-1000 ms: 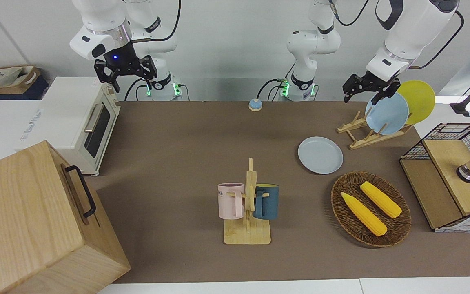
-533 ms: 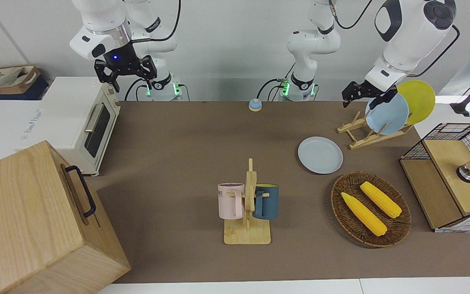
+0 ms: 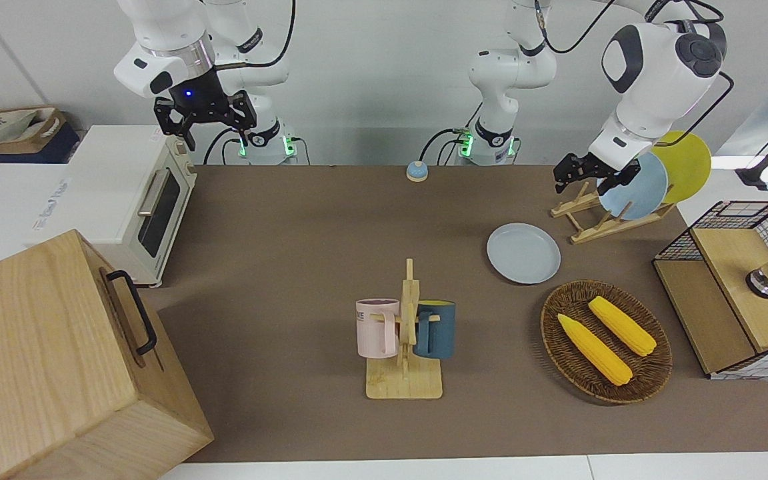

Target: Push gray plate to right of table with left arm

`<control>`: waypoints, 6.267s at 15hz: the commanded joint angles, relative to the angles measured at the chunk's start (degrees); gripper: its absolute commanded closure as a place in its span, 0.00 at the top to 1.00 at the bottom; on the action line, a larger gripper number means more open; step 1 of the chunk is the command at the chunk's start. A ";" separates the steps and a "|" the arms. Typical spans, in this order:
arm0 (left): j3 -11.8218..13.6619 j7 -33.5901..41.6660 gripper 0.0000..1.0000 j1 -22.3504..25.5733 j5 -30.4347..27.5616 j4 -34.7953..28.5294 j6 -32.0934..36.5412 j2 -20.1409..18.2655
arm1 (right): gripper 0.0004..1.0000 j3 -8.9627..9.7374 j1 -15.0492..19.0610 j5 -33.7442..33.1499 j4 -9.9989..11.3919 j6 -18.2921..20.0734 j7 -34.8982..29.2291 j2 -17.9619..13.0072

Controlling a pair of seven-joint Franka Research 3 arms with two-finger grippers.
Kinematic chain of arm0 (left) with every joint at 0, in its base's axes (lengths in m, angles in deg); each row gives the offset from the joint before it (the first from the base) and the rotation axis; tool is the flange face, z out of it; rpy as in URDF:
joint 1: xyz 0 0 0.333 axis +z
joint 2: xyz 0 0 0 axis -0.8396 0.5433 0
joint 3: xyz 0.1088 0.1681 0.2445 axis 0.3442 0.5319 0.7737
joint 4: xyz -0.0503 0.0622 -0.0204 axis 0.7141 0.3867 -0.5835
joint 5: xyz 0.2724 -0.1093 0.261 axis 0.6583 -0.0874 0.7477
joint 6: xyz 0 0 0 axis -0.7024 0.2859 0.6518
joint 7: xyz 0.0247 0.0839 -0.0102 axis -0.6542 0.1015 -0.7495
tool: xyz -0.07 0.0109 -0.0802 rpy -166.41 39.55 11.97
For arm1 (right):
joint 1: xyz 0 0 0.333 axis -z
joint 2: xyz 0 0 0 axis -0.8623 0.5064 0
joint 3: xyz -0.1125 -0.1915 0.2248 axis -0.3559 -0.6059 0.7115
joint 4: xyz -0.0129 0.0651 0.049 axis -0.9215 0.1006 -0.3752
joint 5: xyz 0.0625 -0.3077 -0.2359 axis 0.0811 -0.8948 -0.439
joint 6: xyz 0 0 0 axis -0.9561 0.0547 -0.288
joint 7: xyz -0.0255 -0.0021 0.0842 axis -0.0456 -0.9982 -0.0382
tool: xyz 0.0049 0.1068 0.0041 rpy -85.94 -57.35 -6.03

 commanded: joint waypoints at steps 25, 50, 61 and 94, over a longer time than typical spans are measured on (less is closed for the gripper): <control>1.23 3.83 1.00 4.42 2.01 -26.62 -35.49 2.27 | 0.98 0.76 1.16 0.59 -0.22 0.69 -0.08 -0.36; 0.26 3.04 0.37 3.72 1.40 -31.98 -46.49 5.88 | 0.98 0.85 1.16 0.59 -0.22 0.69 0.01 -0.36; -0.09 2.00 0.00 2.50 1.22 -31.90 -46.31 5.88 | 0.98 0.85 1.16 0.59 -0.22 0.69 0.01 -0.36; -26.63 -53.99 0.00 -8.39 2.01 -22.50 -43.32 12.12 | 0.98 0.76 1.16 0.59 -0.22 0.69 0.01 -0.36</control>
